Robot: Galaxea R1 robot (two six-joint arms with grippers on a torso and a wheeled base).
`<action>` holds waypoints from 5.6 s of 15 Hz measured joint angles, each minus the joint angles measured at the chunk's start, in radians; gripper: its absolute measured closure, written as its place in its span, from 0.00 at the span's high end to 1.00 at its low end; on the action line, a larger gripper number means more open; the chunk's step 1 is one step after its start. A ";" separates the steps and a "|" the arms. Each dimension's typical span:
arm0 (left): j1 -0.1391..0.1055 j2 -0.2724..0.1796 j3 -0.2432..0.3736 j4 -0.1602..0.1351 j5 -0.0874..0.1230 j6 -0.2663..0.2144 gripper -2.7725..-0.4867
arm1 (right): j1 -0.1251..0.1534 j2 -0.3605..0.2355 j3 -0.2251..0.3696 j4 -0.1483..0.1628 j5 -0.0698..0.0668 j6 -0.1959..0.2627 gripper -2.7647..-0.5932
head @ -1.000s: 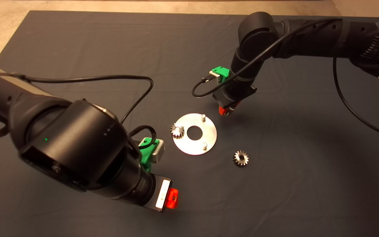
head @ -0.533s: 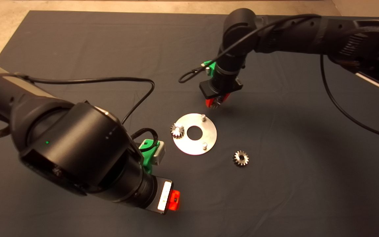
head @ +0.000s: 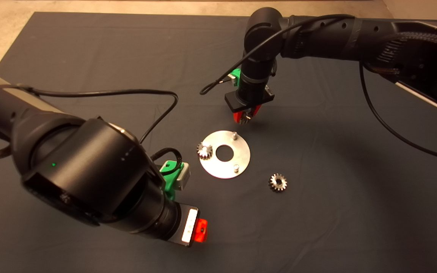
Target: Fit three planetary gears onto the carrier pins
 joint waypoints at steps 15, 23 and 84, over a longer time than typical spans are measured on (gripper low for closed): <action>0.001 0.000 -0.007 0.000 0.000 0.000 0.99 | -0.028 0.006 0.019 0.019 0.000 -0.003 0.21; 0.006 0.000 -0.007 0.000 0.000 0.000 0.99 | -0.033 0.009 0.019 0.019 0.003 -0.008 0.21; 0.017 0.061 -0.011 0.000 0.000 0.000 0.99 | -0.037 0.017 0.028 0.016 -0.004 -0.109 0.21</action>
